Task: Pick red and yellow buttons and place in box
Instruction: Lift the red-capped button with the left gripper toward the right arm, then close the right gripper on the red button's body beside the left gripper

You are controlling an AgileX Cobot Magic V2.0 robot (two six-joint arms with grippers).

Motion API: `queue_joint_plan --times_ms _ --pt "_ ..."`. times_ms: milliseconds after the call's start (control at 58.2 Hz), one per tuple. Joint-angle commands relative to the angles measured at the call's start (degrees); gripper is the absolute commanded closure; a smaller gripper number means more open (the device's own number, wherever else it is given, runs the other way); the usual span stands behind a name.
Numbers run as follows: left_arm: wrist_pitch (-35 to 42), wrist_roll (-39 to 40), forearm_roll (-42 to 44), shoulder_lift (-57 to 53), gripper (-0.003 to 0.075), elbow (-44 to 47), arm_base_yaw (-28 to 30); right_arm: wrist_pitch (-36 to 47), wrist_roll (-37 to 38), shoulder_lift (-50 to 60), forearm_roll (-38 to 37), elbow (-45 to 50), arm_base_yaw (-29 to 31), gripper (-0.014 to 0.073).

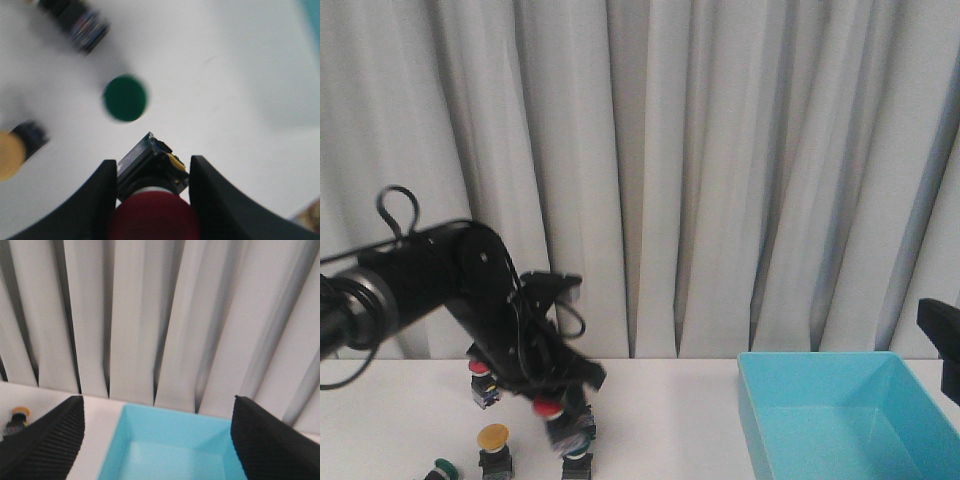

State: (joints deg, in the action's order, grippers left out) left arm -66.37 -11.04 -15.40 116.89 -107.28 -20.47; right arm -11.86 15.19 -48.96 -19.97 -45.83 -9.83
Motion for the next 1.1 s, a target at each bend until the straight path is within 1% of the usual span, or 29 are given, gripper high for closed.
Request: queue_joint_plan --times_ms 0,137,206,361,430,481,636,773,911,1083 --pt "0.9 -4.7 -12.3 -6.0 0.0727 -3.8 -0.3 6.1 -0.6 0.3 -1.2 -1.6 0.0 0.0023" --pt "0.6 -12.8 -27.1 -8.2 0.0726 -5.5 -0.3 4.9 -4.4 0.3 -2.7 -1.6 -0.2 0.0023" --pt "0.6 -15.6 -33.7 -9.1 0.0726 -5.9 -0.3 4.0 -4.6 0.3 -2.6 -1.6 -1.3 0.0023" --pt "1.0 -19.8 -45.8 -10.4 0.0726 -5.9 -0.3 1.4 -6.2 -0.2 -2.7 -1.6 -6.9 0.0023" --pt "1.0 -20.7 -50.3 -10.5 0.0726 -5.9 -0.3 1.4 -10.2 -1.5 -2.8 -1.6 -9.9 0.0023" --pt "0.9 -21.4 -53.0 -10.5 0.0726 -5.9 -0.3 1.4 -14.6 -3.2 -2.8 -1.6 -12.4 0.0023" --pt "0.4 -21.7 -56.4 -10.5 0.0726 -5.9 -0.3 1.7 -24.1 -9.2 -2.9 -1.6 -18.5 0.0023" --pt "-1.0 -21.6 -57.2 -10.5 0.0726 -5.9 -0.3 5.1 -31.6 -13.1 -5.4 -1.6 -21.3 0.0023" --pt "-1.4 -21.2 -57.2 -10.5 0.0726 -5.9 -0.3 11.5 -32.7 -14.3 -9.2 -1.8 -21.5 0.0023" --pt "-1.2 -19.8 -57.2 -10.5 0.0726 -5.9 -0.3 16.1 -33.1 -14.5 -11.7 -1.9 -21.5 0.0023"
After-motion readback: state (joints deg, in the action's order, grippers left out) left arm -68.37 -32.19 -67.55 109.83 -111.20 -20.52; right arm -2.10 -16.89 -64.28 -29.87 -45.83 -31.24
